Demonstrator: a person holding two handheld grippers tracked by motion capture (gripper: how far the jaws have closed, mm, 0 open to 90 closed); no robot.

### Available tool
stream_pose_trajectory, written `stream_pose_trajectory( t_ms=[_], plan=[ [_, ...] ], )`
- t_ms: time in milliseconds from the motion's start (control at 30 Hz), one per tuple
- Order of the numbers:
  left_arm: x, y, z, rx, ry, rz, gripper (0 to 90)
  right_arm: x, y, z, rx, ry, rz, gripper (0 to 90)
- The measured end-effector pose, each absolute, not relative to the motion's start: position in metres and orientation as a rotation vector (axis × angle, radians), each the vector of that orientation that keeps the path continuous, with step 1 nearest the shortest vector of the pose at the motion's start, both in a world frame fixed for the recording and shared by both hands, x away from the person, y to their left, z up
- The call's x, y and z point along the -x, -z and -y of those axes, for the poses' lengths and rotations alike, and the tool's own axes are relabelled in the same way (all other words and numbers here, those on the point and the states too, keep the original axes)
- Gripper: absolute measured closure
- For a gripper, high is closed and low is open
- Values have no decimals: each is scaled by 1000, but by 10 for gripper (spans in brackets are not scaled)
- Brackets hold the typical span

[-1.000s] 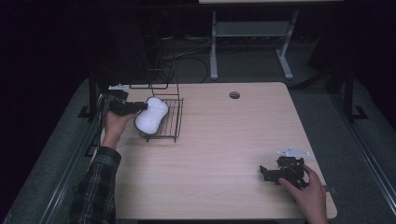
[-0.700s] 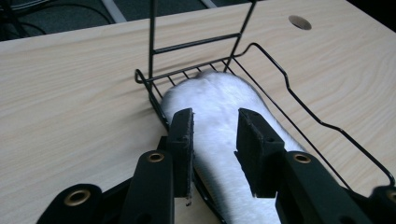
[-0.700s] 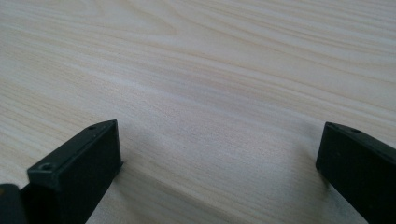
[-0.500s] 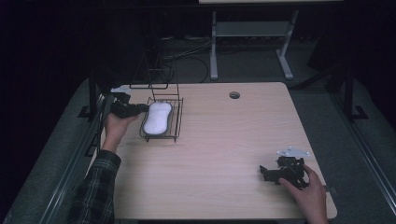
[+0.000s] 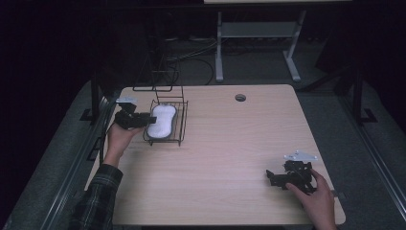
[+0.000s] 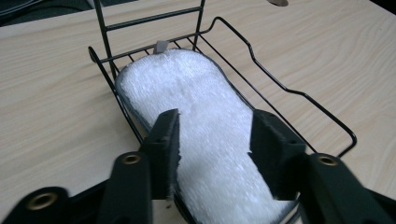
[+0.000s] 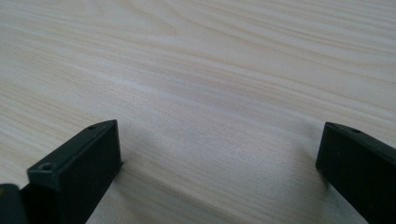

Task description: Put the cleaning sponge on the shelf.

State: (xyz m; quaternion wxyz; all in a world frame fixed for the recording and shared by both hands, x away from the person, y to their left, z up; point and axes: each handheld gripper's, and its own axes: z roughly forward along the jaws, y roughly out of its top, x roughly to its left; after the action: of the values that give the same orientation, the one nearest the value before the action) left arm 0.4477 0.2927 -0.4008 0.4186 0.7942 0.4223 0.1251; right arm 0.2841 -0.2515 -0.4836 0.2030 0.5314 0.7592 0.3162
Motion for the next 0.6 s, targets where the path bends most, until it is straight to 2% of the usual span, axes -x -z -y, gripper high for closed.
stream_pose_trajectory(
  t_ms=[200,600],
  plan=[
    [-436,401,-293,-2004,-336,-1072,353,-284,484,251,-1484,-883,-2118,0],
    [-404,396,-294,-2047,-358,-1053,243,-284,484,251,-1483,-883,-2118,0]
  ],
)
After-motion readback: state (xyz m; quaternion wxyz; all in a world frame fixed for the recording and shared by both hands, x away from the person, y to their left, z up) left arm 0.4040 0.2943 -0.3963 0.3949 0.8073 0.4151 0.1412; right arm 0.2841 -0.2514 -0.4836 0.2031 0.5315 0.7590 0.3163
